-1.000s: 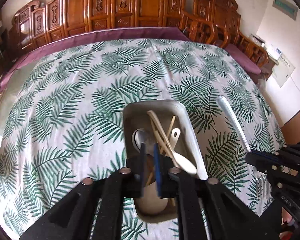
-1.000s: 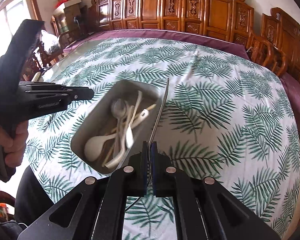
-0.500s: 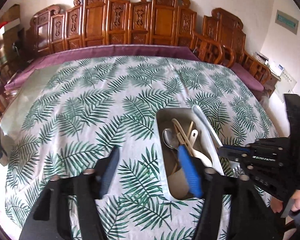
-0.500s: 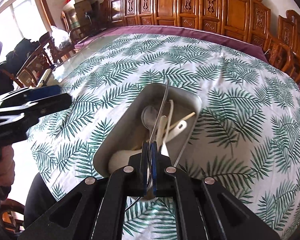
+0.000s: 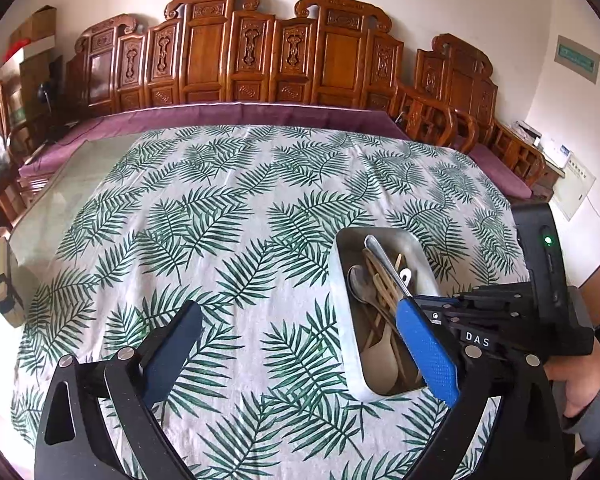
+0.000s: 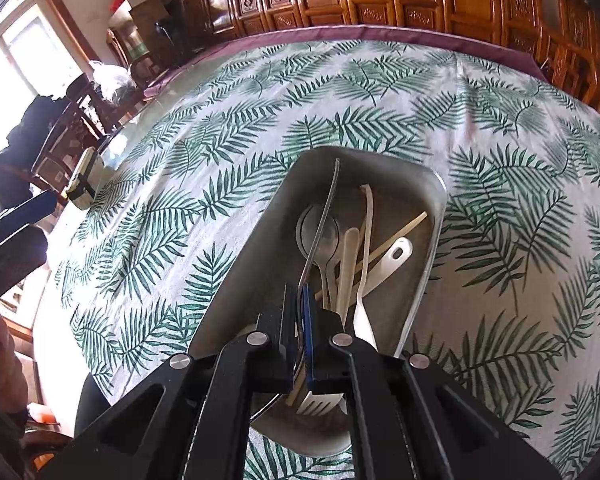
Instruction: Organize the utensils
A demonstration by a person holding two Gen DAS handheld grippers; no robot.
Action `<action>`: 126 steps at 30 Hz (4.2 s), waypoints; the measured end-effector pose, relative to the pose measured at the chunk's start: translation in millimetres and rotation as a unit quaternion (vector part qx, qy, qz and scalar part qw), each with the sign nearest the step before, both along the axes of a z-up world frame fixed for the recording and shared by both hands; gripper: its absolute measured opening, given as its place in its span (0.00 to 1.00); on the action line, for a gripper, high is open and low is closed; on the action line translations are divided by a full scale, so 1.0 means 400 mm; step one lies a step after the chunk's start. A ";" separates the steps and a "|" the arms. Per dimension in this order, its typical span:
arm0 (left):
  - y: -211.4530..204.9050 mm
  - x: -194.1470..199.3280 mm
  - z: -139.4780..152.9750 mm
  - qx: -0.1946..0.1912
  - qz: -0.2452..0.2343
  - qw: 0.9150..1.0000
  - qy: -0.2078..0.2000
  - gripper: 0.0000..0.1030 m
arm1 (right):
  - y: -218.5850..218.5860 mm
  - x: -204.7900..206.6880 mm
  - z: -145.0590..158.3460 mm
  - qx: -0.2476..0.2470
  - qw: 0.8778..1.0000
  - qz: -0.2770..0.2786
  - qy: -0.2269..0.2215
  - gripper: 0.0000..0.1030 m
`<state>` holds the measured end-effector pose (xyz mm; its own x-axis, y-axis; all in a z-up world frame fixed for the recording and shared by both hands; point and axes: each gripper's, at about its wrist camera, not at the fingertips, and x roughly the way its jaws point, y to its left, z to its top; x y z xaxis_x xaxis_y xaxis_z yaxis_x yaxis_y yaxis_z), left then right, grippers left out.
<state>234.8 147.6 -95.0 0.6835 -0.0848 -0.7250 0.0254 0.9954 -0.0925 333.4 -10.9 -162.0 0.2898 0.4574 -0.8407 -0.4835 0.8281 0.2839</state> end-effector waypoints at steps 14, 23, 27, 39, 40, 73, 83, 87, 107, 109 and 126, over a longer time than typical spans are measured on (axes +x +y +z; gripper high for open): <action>-0.004 -0.006 -0.019 0.012 -0.002 1.000 0.011 0.91 | 0.042 0.032 -0.033 -0.004 1.000 -0.029 0.010 0.05; 0.000 -0.007 -0.026 0.016 0.002 1.000 0.014 0.92 | 0.054 0.053 -0.032 0.003 1.000 -0.027 0.007 0.05; -0.002 -0.009 -0.028 0.017 0.000 1.000 0.015 0.92 | 0.061 0.047 -0.028 0.006 1.000 -0.018 0.003 0.08; -0.034 -0.007 -0.022 0.021 -0.004 1.000 0.011 0.91 | -0.002 -0.007 0.045 -0.002 0.998 -0.016 -0.054 0.08; -0.039 -0.009 -0.020 0.022 -0.005 1.000 0.010 0.91 | -0.015 -0.012 0.051 -0.003 0.998 -0.021 -0.057 0.08; -0.304 -0.221 0.022 0.044 -0.007 0.999 -0.016 0.92 | -0.457 -0.396 0.213 -0.017 0.969 -0.163 -0.182 0.97; -0.356 -0.366 0.141 0.063 -0.017 0.995 -0.073 0.93 | -0.505 -0.543 0.292 -0.002 0.956 -0.191 -0.221 0.97; -0.362 -0.432 0.204 0.059 -0.018 0.993 -0.102 0.93 | -0.511 -0.607 0.341 0.004 0.949 -0.195 -0.247 0.97; -0.377 -0.583 0.432 0.056 0.006 0.976 -0.209 0.93 | -0.531 -0.776 0.609 0.043 0.906 -0.211 -0.365 0.97; -0.374 -0.593 0.441 0.057 0.011 0.975 -0.216 0.93 | -0.534 -0.790 0.621 0.043 0.901 -0.214 -0.375 0.97; -0.368 -0.609 0.434 0.058 0.024 0.973 -0.220 0.93 | -0.536 -0.799 0.620 0.041 0.899 -0.220 -0.377 0.97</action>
<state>-8.8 0.3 78.5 0.9314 0.0205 -0.3634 -0.0102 0.9995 0.0301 13.8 -225.3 85.9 0.9310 0.2102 -0.2984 -0.1948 0.9775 0.0809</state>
